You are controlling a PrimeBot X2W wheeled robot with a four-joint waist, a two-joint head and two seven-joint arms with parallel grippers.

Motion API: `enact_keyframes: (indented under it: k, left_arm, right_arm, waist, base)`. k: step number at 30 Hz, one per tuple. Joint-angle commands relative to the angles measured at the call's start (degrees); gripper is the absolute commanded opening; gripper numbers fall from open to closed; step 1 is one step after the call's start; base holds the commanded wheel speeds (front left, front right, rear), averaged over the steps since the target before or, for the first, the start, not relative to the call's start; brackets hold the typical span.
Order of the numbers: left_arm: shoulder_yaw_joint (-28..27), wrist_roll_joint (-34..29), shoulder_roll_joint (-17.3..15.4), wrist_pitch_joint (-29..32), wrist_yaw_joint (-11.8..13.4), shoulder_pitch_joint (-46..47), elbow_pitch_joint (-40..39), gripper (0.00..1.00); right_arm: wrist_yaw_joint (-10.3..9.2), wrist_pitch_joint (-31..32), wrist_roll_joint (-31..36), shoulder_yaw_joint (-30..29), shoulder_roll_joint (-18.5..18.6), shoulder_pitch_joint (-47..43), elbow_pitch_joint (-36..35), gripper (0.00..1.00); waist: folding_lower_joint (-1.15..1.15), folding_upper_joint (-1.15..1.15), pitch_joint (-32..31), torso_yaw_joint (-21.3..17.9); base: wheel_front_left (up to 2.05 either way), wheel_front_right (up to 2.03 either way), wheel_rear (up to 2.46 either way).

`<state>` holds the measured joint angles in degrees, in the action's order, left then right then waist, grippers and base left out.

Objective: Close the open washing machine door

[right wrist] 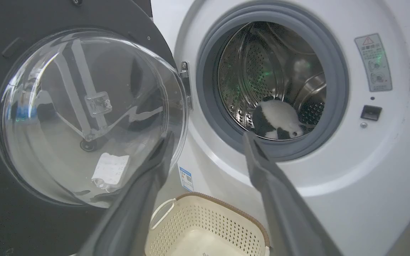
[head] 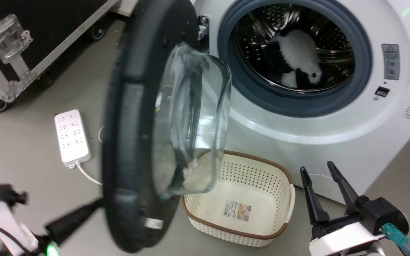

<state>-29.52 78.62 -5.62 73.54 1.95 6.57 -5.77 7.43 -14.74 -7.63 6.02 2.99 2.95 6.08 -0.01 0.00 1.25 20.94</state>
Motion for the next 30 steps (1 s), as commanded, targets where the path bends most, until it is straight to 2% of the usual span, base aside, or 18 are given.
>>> enact_keyframes:
  k: [1, 5, 9, 10, 11, 12, 13, 17, 22, 30]
  left_arm:
    - [1.5, 1.9, 1.5, 0.1, 0.5, -2.3, -2.0, 0.0]
    - [7.3, 8.1, 2.7, -4.3, 1.9, -8.0, -5.9, 0.0]
    - [16.7, 15.8, 2.7, -15.0, 1.1, -13.0, -7.3, 0.0]
    - [19.0, 17.1, 2.7, -17.6, 0.5, -13.8, -7.5, 0.0]
    - [28.5, 20.9, 2.7, -28.5, -3.1, -14.5, -6.6, 0.0]
    - [30.0, 21.2, 2.7, -30.4, -3.8, -14.0, -6.1, 0.0]
    - [34.3, 21.0, 2.7, -34.6, -5.7, -11.9, -4.5, 0.0]
    - [38.0, 22.1, 2.7, -40.9, -7.6, -6.9, -1.0, 0.0]
    - [41.9, 20.8, 2.7, -51.2, -8.7, 2.6, 4.9, 0.0]
    - [46.1, 20.8, 2.7, -67.2, -9.2, 20.7, 15.9, 0.0]
  right_arm:
    - [0.06, -0.3, 0.0, -0.6, -0.1, -0.5, -0.3, 1.0]
    - [0.06, -0.3, 0.5, -2.0, -0.1, -0.4, -0.7, 1.0]
    - [0.06, -0.2, 1.1, -2.7, -0.1, -0.2, -0.6, 1.0]
    - [0.06, -0.1, 1.7, -2.7, -0.1, 0.0, -0.5, 1.0]
    - [0.06, 0.5, 3.3, -3.4, -0.1, 0.4, -0.6, 1.0]
    - [0.06, 0.6, 3.5, -3.5, -0.1, 0.5, -0.8, 1.0]
    - [0.06, 0.7, 3.8, -3.9, 0.0, 0.9, -1.3, 1.0]
    - [0.06, 0.7, 3.8, -3.8, 0.1, 1.8, -1.8, 1.0]
    - [0.06, 0.4, 3.4, -3.8, 0.0, 2.8, -1.7, 1.0]
    - [0.06, -0.1, 1.9, -2.8, -0.1, 4.1, -0.1, 1.0]
  waist:
    - [0.01, 0.0, -0.4, -0.8]
    - [0.01, 0.0, 0.0, -3.0]
    - [0.01, 0.0, 1.1, -6.2]
    - [0.01, 0.0, 1.5, -7.3]
    - [0.01, 0.0, 3.8, -13.2]
    - [0.01, 0.0, 4.3, -14.5]
    - [0.01, 0.0, 6.3, -18.4]
    - [0.01, 0.0, 9.2, -24.0]
    - [0.01, 0.0, 12.5, -29.8]
    - [0.01, 0.0, 15.7, -35.5]
  base:
    - [0.0, 0.0, 0.0]
    - [0.0, 0.0, 0.0]
    - [0.0, 0.0, 0.0]
    - [0.0, 0.0, 0.0]
    - [0.0, 0.0, 0.0]
    - [0.0, 0.0, 0.0]
    - [0.0, 0.0, 0.0]
    - [0.0, 0.0, 0.0]
    - [0.0, 0.0, 0.0]
    - [0.0, 0.0, 0.0]
